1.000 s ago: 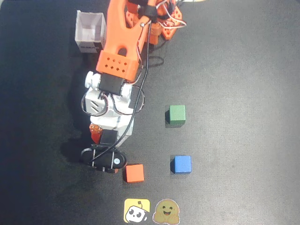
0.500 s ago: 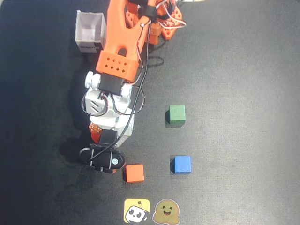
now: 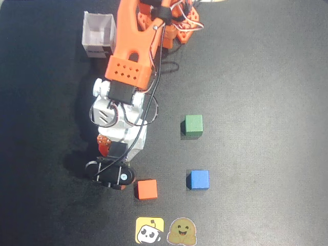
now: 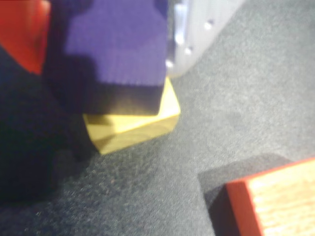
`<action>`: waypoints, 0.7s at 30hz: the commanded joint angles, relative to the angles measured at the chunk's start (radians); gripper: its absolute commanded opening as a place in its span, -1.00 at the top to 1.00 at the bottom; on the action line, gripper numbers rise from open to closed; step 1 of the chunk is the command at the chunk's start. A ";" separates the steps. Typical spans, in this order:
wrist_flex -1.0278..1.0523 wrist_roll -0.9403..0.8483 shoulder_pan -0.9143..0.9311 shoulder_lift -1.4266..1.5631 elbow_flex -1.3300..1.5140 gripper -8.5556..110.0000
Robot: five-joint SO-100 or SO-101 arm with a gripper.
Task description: Put the purple cube on top of the yellow cube.
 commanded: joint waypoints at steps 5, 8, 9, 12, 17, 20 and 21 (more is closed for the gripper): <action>-0.012 0.015 -0.008 0.043 -0.002 0.51; -0.014 0.017 -0.009 0.046 -0.002 0.51; -0.014 0.018 -0.009 0.049 -0.002 0.51; -0.014 0.023 -0.012 0.058 0.000 0.51; -0.014 0.034 -0.018 0.086 0.006 0.51; -0.012 0.035 -0.021 0.107 0.011 0.51; -0.012 0.035 -0.021 0.117 0.015 0.51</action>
